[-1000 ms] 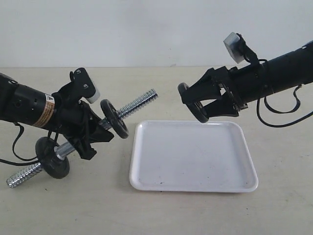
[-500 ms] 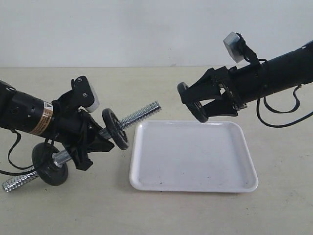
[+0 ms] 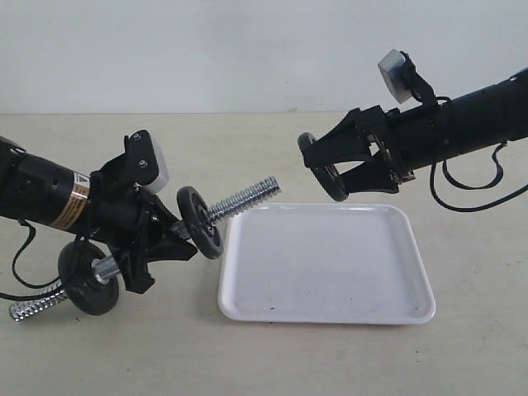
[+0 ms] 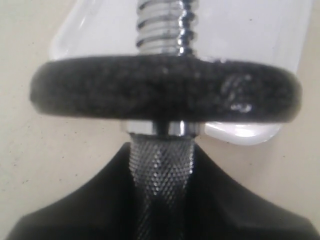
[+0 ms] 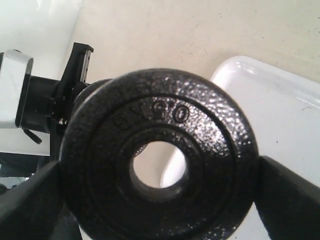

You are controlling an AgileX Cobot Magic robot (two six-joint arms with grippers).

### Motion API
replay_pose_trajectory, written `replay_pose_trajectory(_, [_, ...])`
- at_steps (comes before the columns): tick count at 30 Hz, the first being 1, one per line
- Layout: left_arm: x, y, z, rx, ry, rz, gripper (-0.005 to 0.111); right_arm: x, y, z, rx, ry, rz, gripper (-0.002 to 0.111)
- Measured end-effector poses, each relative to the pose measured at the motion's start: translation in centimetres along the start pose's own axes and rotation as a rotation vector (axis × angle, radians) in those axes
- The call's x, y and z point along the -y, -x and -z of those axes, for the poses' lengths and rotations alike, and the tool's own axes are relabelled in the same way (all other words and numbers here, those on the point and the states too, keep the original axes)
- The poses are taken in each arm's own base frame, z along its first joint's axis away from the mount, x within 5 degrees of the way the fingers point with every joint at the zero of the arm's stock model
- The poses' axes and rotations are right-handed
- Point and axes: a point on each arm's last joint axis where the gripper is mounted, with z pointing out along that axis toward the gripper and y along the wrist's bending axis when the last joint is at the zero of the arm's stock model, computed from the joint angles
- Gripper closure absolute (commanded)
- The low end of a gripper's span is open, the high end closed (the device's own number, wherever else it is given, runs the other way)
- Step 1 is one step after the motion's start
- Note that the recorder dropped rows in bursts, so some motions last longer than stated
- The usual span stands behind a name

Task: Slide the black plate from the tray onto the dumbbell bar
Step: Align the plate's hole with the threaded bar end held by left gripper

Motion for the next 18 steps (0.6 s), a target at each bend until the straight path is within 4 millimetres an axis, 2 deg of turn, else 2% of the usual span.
replay_pose_trajectory(12, [0.2,0.5,0.0,0.060,-0.022,-0.036,0.102,-1.5,-0.3,-2.2,-0.048,0.034,0.015,0.108])
replay_pose_trajectory(18, [0.2,0.6,0.0,0.065,-0.019,-0.036,0.102,-1.5,-0.3,-2.2,-0.050,0.036,-0.016,0.108])
